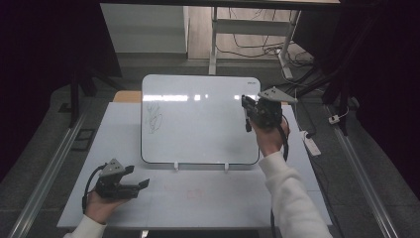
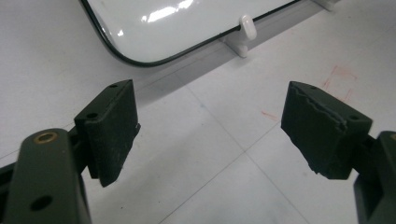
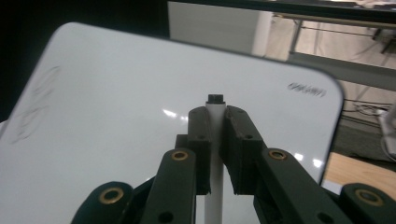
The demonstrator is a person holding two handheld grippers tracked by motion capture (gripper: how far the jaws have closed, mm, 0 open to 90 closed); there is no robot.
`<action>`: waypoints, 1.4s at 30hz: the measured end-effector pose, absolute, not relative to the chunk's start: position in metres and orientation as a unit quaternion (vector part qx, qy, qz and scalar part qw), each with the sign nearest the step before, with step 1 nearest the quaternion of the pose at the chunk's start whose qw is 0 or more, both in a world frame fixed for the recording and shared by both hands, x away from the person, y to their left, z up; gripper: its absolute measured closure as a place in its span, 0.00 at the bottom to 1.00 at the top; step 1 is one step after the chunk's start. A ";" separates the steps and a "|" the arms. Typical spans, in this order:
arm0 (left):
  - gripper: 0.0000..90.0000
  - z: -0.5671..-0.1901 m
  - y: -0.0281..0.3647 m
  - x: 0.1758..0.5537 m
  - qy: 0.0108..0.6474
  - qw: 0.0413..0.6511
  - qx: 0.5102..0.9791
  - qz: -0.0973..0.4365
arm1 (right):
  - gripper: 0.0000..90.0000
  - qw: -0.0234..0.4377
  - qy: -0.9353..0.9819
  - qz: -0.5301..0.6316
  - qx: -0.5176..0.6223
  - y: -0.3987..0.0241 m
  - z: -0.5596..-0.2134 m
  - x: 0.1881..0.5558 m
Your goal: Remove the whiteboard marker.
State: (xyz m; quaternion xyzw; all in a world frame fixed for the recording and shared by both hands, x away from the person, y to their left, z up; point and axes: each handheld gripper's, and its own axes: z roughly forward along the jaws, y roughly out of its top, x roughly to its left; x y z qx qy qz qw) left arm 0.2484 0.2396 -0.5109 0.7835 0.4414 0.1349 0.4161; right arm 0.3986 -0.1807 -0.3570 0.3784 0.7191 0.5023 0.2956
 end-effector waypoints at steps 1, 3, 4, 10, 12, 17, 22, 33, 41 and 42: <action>0.22 -0.511 0.240 0.248 0.441 0.416 0.783 0.135 | 0.89 0.292 0.720 0.506 0.375 -0.180 -0.360 0.393; 0.22 -0.507 0.236 0.249 0.442 0.424 0.779 0.136 | 0.89 0.282 0.720 0.516 0.369 -0.179 -0.367 0.384; 0.22 -0.505 0.234 0.249 0.441 0.427 0.778 0.137 | 0.89 0.277 0.721 0.520 0.365 -0.179 -0.370 0.379; 0.24 -0.496 0.218 0.252 0.429 0.438 0.778 0.134 | 0.89 0.249 0.725 0.541 0.347 -0.168 -0.388 0.357; 0.24 -0.493 0.211 0.253 0.425 0.442 0.779 0.132 | 0.89 0.241 0.728 0.544 0.341 -0.164 -0.394 0.352; 0.25 -0.486 0.191 0.260 0.412 0.458 0.779 0.115 | 0.89 0.229 0.731 0.552 0.330 -0.151 -0.408 0.340; 0.26 -0.481 0.170 0.266 0.399 0.470 0.780 0.104 | 0.89 0.223 0.731 0.558 0.324 -0.141 -0.418 0.332; 0.29 -0.478 0.116 0.285 0.361 0.472 0.800 0.078 | 0.89 0.203 0.733 0.576 0.300 -0.116 -0.431 0.314; 0.37 -0.481 0.100 0.299 0.352 0.483 0.801 0.046 | 0.89 0.200 0.732 0.585 0.286 -0.104 -0.438 0.307; 0.39 -0.482 0.098 0.301 0.351 0.484 0.801 0.041 | 0.89 0.199 0.731 0.587 0.285 -0.103 -0.438 0.307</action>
